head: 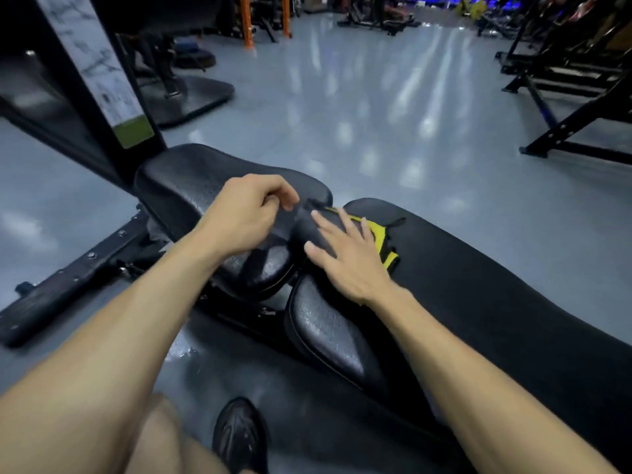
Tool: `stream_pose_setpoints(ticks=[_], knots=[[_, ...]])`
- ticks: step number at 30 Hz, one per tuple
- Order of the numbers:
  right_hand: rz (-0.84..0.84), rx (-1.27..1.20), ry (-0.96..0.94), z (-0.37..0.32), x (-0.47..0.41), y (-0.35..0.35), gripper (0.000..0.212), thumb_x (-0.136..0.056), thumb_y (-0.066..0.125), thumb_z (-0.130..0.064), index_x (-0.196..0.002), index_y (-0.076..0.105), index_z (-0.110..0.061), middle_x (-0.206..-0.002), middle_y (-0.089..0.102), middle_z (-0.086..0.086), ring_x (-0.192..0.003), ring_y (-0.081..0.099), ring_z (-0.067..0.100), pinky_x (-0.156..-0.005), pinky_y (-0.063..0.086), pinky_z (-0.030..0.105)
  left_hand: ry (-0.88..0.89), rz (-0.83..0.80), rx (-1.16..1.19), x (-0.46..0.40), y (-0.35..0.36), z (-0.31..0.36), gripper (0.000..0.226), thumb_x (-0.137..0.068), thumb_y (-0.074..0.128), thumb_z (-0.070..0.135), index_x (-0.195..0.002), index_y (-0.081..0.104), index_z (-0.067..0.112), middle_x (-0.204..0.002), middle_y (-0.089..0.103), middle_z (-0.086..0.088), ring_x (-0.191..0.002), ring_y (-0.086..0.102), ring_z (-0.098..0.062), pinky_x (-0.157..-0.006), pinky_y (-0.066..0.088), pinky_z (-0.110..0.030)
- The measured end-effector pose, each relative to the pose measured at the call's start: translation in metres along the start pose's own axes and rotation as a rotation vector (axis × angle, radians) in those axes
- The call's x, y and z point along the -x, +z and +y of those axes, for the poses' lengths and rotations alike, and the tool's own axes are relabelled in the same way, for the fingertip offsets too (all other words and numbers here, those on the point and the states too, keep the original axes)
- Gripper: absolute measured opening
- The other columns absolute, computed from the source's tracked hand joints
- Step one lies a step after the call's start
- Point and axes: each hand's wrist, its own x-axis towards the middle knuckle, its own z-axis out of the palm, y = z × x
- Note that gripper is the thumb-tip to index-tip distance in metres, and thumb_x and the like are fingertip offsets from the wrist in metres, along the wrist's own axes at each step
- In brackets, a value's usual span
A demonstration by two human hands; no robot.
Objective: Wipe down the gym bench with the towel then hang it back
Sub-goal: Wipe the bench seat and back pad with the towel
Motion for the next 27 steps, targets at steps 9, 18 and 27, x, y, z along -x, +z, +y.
stream_pose_setpoints(ticks=[9, 18, 27], knots=[[-0.081, 0.034, -0.275, -0.034, 0.117, 0.002, 0.057, -0.104, 0.029, -0.061, -0.159, 0.022, -0.048, -0.168, 0.002, -0.029, -0.155, -0.022, 0.005, -0.127, -0.008, 0.049, -0.136, 0.037, -0.051, 0.040, -0.030, 0.030, 0.041, -0.093, 0.046, 0.001, -0.092, 0.073, 0.032, -0.088, 0.075, 0.018, -0.077, 0.062, 0.010, -0.063, 0.038, -0.003], [0.085, -0.096, -0.066, -0.004, 0.059, 0.004, 0.063, -0.100, 0.024, -0.067, -0.159, 0.024, -0.043, -0.163, 0.011, -0.034, -0.156, -0.006, -0.001, -0.128, -0.001, 0.043, -0.119, -0.051, -0.170, 0.056, -0.033, -0.035, 0.041, -0.092, 0.049, -0.002, -0.099, 0.071, 0.031, -0.097, 0.070, 0.016, -0.095, 0.065, -0.005, -0.088, 0.051, -0.025], [0.106, -0.071, 0.258, -0.021, -0.125, -0.001, 0.060, -0.104, 0.032, -0.056, -0.159, 0.031, -0.031, -0.170, 0.021, -0.009, -0.159, 0.004, 0.022, -0.127, 0.001, 0.052, -0.081, 0.025, -0.215, 0.017, -0.074, -0.102, 0.040, -0.090, 0.048, -0.001, -0.102, 0.072, 0.029, -0.100, 0.069, 0.014, -0.102, 0.066, -0.013, -0.094, 0.052, -0.034]])
